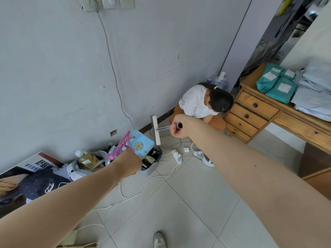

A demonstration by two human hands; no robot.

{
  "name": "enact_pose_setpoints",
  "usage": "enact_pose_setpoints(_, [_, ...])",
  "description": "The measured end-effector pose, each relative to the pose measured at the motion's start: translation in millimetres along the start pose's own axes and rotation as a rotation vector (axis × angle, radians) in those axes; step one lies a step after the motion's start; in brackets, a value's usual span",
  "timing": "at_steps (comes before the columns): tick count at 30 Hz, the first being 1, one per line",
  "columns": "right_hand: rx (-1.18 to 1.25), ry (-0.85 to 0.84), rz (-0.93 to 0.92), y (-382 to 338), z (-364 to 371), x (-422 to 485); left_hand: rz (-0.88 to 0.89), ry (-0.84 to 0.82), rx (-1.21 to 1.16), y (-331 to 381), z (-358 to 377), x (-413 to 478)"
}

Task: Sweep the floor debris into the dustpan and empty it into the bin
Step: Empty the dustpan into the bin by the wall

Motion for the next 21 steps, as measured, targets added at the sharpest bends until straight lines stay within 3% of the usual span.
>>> enact_pose_setpoints(5, [0.018,-0.021,0.078,19.6,10.7,7.0,0.022,-0.079,0.067,13.2,34.9,-7.2])
enact_pose_setpoints(14, [0.016,-0.017,0.089,20.7,14.9,1.8,-0.060,0.025,-0.042,-29.6,-10.6,-17.8])
enact_pose_setpoints(21, [-0.009,-0.041,0.075,29.4,20.2,2.6,-0.015,-0.006,-0.072,-14.0,12.3,-24.9])
Point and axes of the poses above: each hand's wrist, its own x-axis towards the middle knuckle, its own z-axis out of the palm, y = z × x, the point moved 8 cm from there along x, towards the middle knuckle, and after that the axes turned 9 degrees about -x, right-handed, at the moved point
